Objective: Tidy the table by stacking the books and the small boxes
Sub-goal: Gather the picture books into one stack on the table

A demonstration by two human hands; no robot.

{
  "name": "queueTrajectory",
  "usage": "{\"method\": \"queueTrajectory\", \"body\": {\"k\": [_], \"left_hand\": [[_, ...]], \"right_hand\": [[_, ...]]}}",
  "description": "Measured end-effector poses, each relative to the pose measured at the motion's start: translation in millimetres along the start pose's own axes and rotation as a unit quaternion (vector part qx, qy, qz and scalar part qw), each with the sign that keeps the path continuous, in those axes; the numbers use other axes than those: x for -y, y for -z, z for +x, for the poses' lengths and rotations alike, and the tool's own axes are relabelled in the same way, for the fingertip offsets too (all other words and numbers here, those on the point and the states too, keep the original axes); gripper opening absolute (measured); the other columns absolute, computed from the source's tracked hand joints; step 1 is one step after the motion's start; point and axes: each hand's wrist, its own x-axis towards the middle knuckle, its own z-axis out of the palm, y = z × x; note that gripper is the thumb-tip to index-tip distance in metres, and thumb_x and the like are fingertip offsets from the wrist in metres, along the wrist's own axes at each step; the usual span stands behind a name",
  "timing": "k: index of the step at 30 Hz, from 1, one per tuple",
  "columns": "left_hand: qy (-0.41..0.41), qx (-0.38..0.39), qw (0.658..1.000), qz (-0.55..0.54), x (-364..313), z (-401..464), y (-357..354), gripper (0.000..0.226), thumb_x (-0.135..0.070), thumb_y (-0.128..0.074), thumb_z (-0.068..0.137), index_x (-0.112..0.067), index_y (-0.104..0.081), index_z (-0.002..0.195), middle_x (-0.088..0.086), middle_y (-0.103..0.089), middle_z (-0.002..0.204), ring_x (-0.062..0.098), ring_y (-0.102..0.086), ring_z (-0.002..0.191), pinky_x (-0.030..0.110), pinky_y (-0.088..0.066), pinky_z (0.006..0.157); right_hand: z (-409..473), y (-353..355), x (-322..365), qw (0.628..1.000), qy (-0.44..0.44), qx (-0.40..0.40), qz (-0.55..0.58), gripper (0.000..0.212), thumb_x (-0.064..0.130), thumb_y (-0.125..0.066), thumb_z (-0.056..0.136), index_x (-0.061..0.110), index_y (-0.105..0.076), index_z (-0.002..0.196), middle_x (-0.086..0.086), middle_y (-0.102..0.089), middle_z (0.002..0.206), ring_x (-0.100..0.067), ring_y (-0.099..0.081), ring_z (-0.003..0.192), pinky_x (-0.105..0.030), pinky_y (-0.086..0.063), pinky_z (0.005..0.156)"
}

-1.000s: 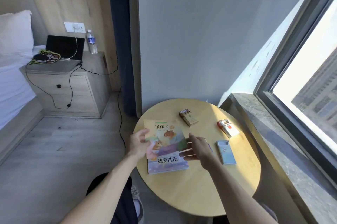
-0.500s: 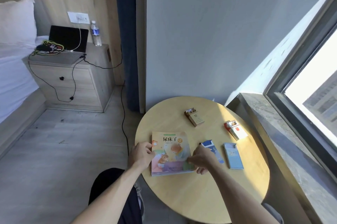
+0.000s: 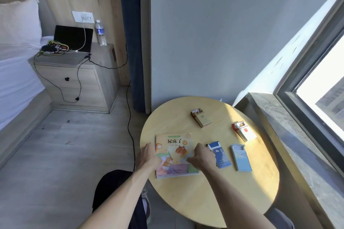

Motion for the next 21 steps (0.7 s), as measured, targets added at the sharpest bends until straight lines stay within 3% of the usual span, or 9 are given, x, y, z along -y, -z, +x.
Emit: {"method": "queueTrajectory", "body": {"k": [2, 5, 8, 12, 15, 18, 21], "left_hand": [[0.02, 0.012, 0.999, -0.035, 1, 6, 1, 0.024, -0.01, -0.067, 0.078, -0.017, -0.066, 0.101, 0.004, -0.069, 0.103, 0.03, -0.066, 0.092, 0.029, -0.05, 0.065], [0.064, 0.037, 0.98, -0.184, 3, 15, 2, 0.02, -0.002, -0.07, 0.076, -0.014, -0.067, 0.091, 0.01, -0.07, 0.097, 0.025, -0.067, 0.082, 0.027, -0.056, 0.068], [0.078, 0.064, 0.959, -0.264, 4, 12, 6, 0.02, 0.008, -0.07, 0.08, -0.011, -0.064, 0.082, 0.008, -0.064, 0.076, 0.019, -0.057, 0.06, 0.022, -0.048, 0.049], [0.038, 0.083, 0.947, -0.309, 11, 4, 10, 0.025, 0.008, -0.078, 0.079, -0.012, -0.063, 0.078, 0.006, -0.065, 0.082, 0.019, -0.061, 0.073, 0.026, -0.054, 0.058], [-0.029, 0.097, 0.932, -0.349, 22, -3, 14, 0.025, 0.009, -0.08, 0.079, -0.008, -0.063, 0.083, 0.01, -0.066, 0.084, 0.017, -0.059, 0.069, 0.023, -0.052, 0.057], [-0.104, 0.047, 0.929, -0.353, 18, -7, 25, 0.026, 0.008, -0.081, 0.077, -0.01, -0.064, 0.083, 0.007, -0.071, 0.082, 0.015, -0.064, 0.075, 0.022, -0.053, 0.068], [-0.147, -0.054, 0.926, -0.343, 6, -10, 39, 0.02, -0.002, -0.079, 0.083, -0.02, -0.072, 0.089, -0.004, -0.077, 0.086, 0.006, -0.072, 0.081, 0.021, -0.053, 0.075]], "right_hand": [[-1, -1, -2, 1.0, 0.005, -0.003, 0.007, 0.026, 0.026, -0.064, 0.085, 0.015, -0.046, 0.101, -0.008, -0.061, 0.113, -0.028, -0.053, 0.088, -0.034, -0.041, 0.071], [-3, -2, -7, 0.999, -0.001, -0.001, 0.036, 0.028, 0.025, -0.067, 0.084, 0.014, -0.049, 0.102, -0.007, -0.06, 0.106, -0.027, -0.055, 0.09, -0.033, -0.04, 0.069], [-5, -3, -12, 0.997, -0.013, 0.004, 0.075, 0.031, 0.025, -0.071, 0.081, 0.013, -0.053, 0.103, -0.004, -0.059, 0.098, -0.024, -0.055, 0.085, -0.032, -0.042, 0.065], [-8, -5, -22, 0.993, -0.001, 0.004, 0.116, 0.023, 0.023, -0.07, 0.081, 0.015, -0.055, 0.097, -0.005, -0.063, 0.099, -0.024, -0.059, 0.088, -0.034, -0.047, 0.069], [-6, -4, -32, 0.983, 0.018, -0.005, 0.181, 0.024, 0.025, -0.064, 0.089, 0.012, -0.059, 0.108, -0.008, -0.068, 0.107, -0.028, -0.065, 0.095, -0.04, -0.054, 0.076], [-10, 11, -33, 0.97, 0.082, -0.059, 0.223, 0.018, 0.025, -0.059, 0.097, 0.01, -0.065, 0.103, -0.005, -0.071, 0.095, -0.028, -0.068, 0.086, -0.038, -0.054, 0.071], [-19, 30, -27, 0.945, 0.148, -0.152, 0.25, 0.015, 0.022, -0.058, 0.098, 0.011, -0.063, 0.089, 0.0, -0.072, 0.088, -0.022, -0.066, 0.08, -0.036, -0.052, 0.067]]}}
